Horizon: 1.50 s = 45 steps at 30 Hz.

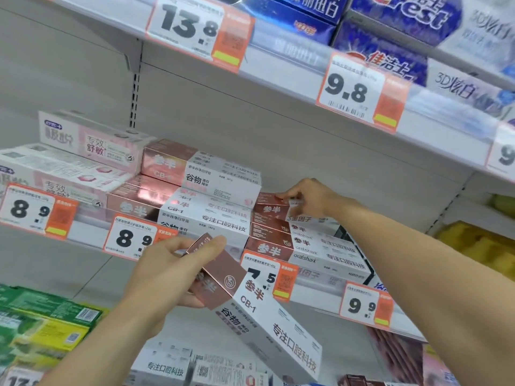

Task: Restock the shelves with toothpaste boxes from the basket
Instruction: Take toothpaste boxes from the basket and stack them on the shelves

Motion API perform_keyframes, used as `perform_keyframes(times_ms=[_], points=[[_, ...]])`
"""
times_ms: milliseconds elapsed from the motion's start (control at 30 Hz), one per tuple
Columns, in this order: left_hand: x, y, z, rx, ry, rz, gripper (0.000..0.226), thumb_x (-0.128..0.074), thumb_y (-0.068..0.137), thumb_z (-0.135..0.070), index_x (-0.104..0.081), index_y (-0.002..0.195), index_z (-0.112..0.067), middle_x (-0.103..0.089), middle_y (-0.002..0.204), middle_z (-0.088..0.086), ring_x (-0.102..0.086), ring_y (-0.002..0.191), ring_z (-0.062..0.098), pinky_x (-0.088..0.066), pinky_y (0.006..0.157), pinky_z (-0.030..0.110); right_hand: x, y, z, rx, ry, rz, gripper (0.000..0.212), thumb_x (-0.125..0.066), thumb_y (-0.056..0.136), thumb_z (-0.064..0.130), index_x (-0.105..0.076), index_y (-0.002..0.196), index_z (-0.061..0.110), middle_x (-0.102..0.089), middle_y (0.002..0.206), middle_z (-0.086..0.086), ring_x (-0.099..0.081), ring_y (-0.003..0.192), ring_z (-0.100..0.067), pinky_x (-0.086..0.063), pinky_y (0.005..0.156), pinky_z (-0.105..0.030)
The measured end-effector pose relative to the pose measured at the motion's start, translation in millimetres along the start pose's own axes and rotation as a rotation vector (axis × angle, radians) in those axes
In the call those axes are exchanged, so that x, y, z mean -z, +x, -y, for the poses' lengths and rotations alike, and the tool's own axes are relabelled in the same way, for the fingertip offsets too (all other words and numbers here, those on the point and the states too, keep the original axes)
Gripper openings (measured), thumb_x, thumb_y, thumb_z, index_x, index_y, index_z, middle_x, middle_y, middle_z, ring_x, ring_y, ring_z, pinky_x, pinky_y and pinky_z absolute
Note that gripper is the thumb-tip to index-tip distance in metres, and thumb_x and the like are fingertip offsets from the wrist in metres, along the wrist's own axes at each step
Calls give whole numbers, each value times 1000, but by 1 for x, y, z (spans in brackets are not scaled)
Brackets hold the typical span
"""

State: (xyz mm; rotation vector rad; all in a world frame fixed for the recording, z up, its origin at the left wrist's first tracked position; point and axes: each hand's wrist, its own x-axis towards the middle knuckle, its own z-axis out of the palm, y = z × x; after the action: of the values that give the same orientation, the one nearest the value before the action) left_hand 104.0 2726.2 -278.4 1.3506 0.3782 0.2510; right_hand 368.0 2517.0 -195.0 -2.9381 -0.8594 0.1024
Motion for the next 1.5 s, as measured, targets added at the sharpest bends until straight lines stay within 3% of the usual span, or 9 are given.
perform_keyframes(times_ms=[400, 567, 867, 967, 1100, 1200, 1300, 1400, 1500], points=[[4, 1, -4, 25, 68, 21, 39, -84, 69, -42, -74, 93, -13, -72, 67, 12, -65, 48, 25, -62, 63, 51, 12, -3, -46, -224, 224, 128, 63, -86, 72, 44, -64, 130, 29, -58, 139, 3, -50, 132, -16, -34, 111, -29], [1, -3, -6, 13, 74, -7, 33, -82, 74, -37, -73, 92, -11, -64, 51, 5, -62, 43, 21, -63, 63, 50, 8, -11, -48, -187, 214, 156, 51, -85, 69, 51, -64, 115, 41, -61, 130, 7, -53, 126, -12, -36, 116, -40], [0, -3, 3, -3, 69, -8, 33, -84, 74, -36, -73, 93, -12, -62, 50, 0, -60, 43, 20, -61, 55, 41, 16, -37, -37, -176, 305, 226, 37, -73, 86, 42, -65, 122, 34, -69, 120, 12, -61, 114, -6, -45, 92, -22], [-4, -3, 4, 2, 35, 11, 33, -83, 75, -36, -73, 93, -10, -62, 49, -3, -61, 42, 16, -59, 52, 37, 13, -46, -40, -168, 349, 230, 24, -70, 92, 27, -70, 116, 33, -73, 114, 12, -65, 110, -5, -48, 103, -27], [-11, -4, 5, 20, 0, 21, 38, -83, 75, -37, -71, 95, -7, -67, 55, -1, -62, 44, 14, -61, 53, 40, 7, -57, -23, -61, 215, -64, 16, -63, 98, 23, -73, 107, 31, -69, 114, 14, -62, 108, -8, -46, 108, -37], [-14, -4, 5, 58, -46, 15, 43, -81, 75, -43, -70, 98, -8, -72, 71, 8, -66, 50, 19, -62, 55, 42, 9, -88, 26, 93, 345, -293, 12, -63, 98, 30, -73, 104, 29, -72, 97, 21, -67, 96, -4, -50, 90, -26], [-16, -4, 3, 112, -131, 12, 43, -77, 79, -49, -71, 99, -12, -62, 74, 6, -63, 50, 19, -61, 57, 42, 14, -134, 75, 254, 415, -95, 32, -67, 89, 44, -71, 113, 24, -75, 97, 14, -70, 91, -5, -55, 83, -23], [-14, -4, 3, 139, -238, 64, 36, -72, 84, -49, -73, 102, -18, -66, 69, 2, -71, 59, 23, -62, 61, 44, 8, -165, 100, 257, 108, 220, 68, -70, 75, 65, -54, 135, 38, -67, 118, 20, -64, 102, 2, -53, 87, -19], [-10, -7, 0, 114, -308, 118, 34, -62, 90, -53, -70, 109, -26, -78, 93, 4, -76, 82, 25, -62, 65, 44, 5, -173, 104, 261, -75, 118, 56, -67, 76, 72, -59, 121, 39, -70, 105, 21, -64, 91, 3, -53, 83, -27]])
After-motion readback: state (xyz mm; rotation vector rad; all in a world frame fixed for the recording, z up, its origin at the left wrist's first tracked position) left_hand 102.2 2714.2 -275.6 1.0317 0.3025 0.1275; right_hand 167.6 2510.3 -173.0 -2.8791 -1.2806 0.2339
